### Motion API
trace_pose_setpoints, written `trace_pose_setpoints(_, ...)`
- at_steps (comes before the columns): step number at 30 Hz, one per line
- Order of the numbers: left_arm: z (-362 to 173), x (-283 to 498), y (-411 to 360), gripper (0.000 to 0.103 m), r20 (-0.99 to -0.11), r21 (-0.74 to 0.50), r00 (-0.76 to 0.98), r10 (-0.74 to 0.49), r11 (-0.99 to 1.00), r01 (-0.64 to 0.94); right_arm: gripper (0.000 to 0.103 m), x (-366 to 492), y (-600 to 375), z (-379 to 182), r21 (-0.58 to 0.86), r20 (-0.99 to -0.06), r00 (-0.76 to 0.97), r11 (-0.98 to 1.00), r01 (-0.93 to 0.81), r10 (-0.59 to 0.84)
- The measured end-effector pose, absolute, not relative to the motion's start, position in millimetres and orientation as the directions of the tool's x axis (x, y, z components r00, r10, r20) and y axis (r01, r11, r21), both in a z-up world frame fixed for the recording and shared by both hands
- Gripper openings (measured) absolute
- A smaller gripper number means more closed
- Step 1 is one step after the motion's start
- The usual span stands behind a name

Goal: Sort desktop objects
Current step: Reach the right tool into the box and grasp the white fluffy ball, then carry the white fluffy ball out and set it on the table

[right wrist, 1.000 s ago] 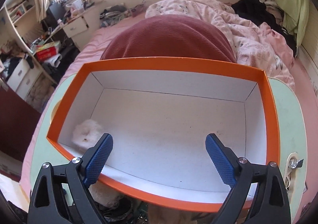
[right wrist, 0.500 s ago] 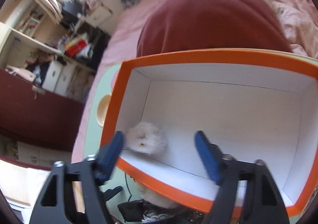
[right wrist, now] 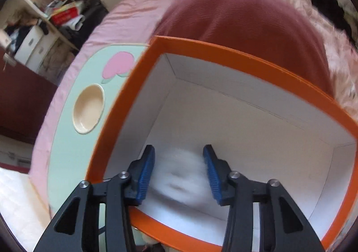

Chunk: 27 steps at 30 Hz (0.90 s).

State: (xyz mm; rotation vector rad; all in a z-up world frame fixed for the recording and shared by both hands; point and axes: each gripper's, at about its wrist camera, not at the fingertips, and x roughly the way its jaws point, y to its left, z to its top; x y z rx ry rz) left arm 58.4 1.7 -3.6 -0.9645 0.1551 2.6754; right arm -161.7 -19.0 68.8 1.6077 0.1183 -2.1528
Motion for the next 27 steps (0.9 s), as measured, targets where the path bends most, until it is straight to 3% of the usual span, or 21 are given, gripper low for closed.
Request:
trace_pose_setpoints(2, -3, 58, 2, 0.103, -0.638, 0.003, -0.733, 0.236, -0.951, -0.308, 0.023, -161, -16, 68, 0.241, -0.919, -0.197, -0.882, 0.405, -0.342)
trace_pose_setpoints(7, -3, 58, 2, 0.103, -0.637, 0.003, -0.734, 0.236, -0.951, -0.308, 0.003, -167, 24, 79, 0.28, -0.882, -0.274, -0.893, 0.352, -0.384)
trace_pose_setpoints(17, -3, 58, 3, 0.103, -0.635, 0.003, -0.736, 0.236, -0.952, -0.307, 0.002, -147, 94, 138, 0.42, -0.774, -0.369, -0.854, 0.306, -0.514)
trace_pose_setpoints(27, -2, 56, 3, 0.103, -0.634, 0.003, -0.736, 0.236, -0.951, -0.308, 0.002, -61, 91, 176, 0.407, -0.682, -0.412, -0.782, 0.472, -0.604)
